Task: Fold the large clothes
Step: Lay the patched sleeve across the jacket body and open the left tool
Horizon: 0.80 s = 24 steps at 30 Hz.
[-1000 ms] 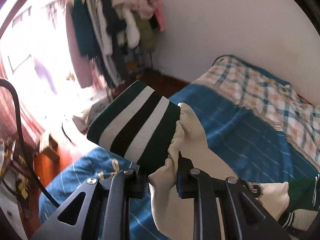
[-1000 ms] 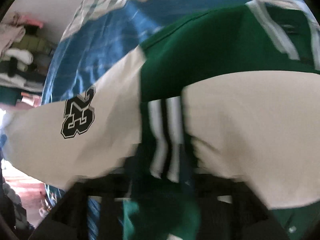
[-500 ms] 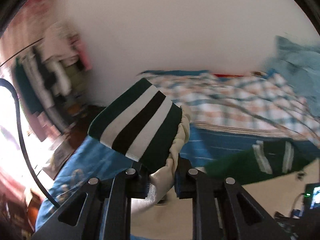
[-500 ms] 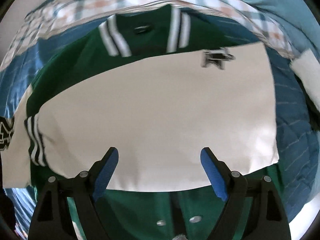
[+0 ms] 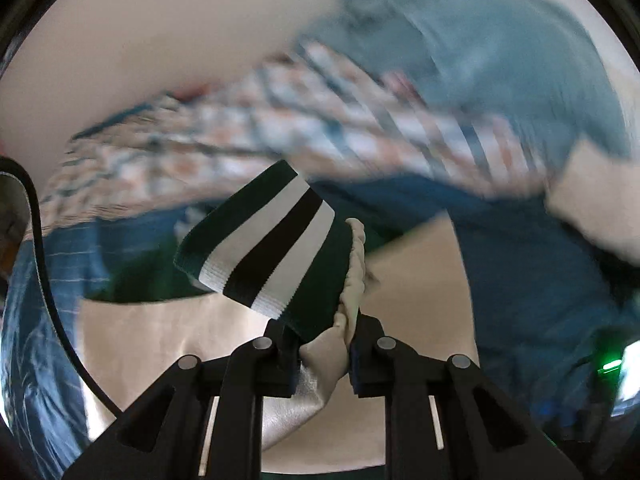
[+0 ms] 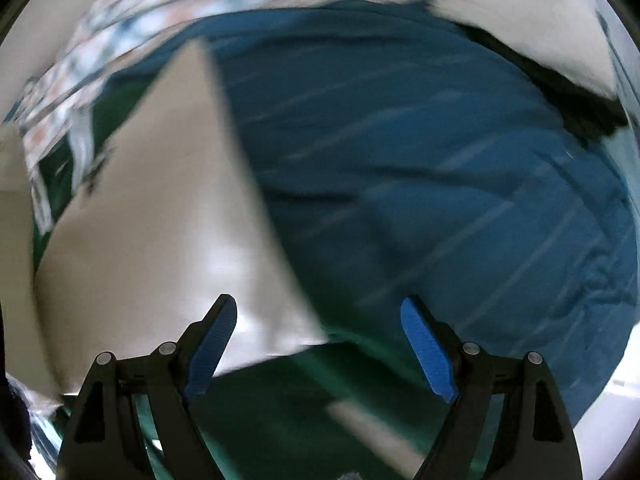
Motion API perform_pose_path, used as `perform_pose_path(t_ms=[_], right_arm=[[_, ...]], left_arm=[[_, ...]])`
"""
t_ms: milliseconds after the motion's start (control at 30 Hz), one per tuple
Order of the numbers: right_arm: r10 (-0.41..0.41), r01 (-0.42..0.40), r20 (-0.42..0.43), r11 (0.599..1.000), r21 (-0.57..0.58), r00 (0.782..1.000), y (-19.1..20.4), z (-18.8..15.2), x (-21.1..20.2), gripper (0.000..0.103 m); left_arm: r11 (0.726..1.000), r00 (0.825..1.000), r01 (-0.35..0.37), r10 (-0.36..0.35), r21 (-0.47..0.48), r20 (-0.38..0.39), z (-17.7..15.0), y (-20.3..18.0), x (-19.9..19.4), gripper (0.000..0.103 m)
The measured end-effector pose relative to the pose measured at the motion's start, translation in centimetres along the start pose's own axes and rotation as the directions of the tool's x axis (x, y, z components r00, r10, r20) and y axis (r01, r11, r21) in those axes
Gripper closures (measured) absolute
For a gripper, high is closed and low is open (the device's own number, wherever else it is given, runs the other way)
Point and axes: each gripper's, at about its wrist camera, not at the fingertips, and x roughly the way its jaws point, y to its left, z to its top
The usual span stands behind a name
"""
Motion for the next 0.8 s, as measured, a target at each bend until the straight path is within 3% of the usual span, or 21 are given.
perform_pose_path(t_ms=[67, 167, 200, 233, 300, 433, 600, 700, 800], right_arm=[[0.002, -0.001, -0.027, 1.0, 0.031, 1.0, -3.2, 0.5, 0.7, 0.017], [0.06, -0.055, -0.06, 0.995, 0.08, 0.996, -6.9, 0.8, 1.4, 0.017], [0.09, -0.084, -0.073, 0.992, 0.093, 0.993, -7.8, 0.9, 1.6, 0.017], [0.127, -0.118, -0.084, 0.987, 0.108, 0.988, -8.7, 0.9, 1.7, 0.017], [0.187, -0.176, -0.088, 0.977, 0.122, 0.978, -9.8, 1.0, 1.3, 0.017], [0.286, -0.276, -0.085, 0.955, 0.111, 0.955, -10.0, 1.5, -0.2, 0.017], [0.392, -0.39, -0.111, 0.92, 0.039, 0.913, -6.2, 2.2, -1.6, 0.017], [0.343, -0.359, -0.16, 0.929, -0.089, 0.926, -3.2, 1.5, -1.3, 0.017], [0.216, -0.274, -0.229, 0.926, -0.259, 0.949, -0.9, -0.7, 0.3, 0.017]], left_arm=[[0.999, 0.995, 0.009, -0.004, 0.044, -0.099, -1.3, -2.7, 3.4, 0.082], [0.997, 0.986, -0.013, 0.026, 0.078, -0.163, -3.2, -4.4, 5.9, 0.074], [0.997, 0.984, 0.002, 0.011, 0.072, -0.177, -3.4, -4.4, 6.1, 0.054], [0.998, 0.982, 0.029, -0.019, 0.053, -0.189, -3.7, -4.1, 6.1, 0.024], [0.997, 0.982, 0.08, -0.079, -0.001, -0.174, -4.0, -3.2, 5.5, 0.014], [0.992, 0.985, 0.094, -0.105, -0.084, -0.137, -4.3, -0.9, 3.1, 0.013], [0.983, 0.991, -0.031, 0.007, -0.178, -0.135, -6.1, 5.2, -0.7, 0.013], [0.965, 0.981, -0.126, 0.087, -0.229, -0.175, -9.3, 9.5, -2.8, 0.013], [0.935, 0.943, -0.265, 0.202, -0.234, -0.263, -13.5, 13.6, -3.6, 0.013]])
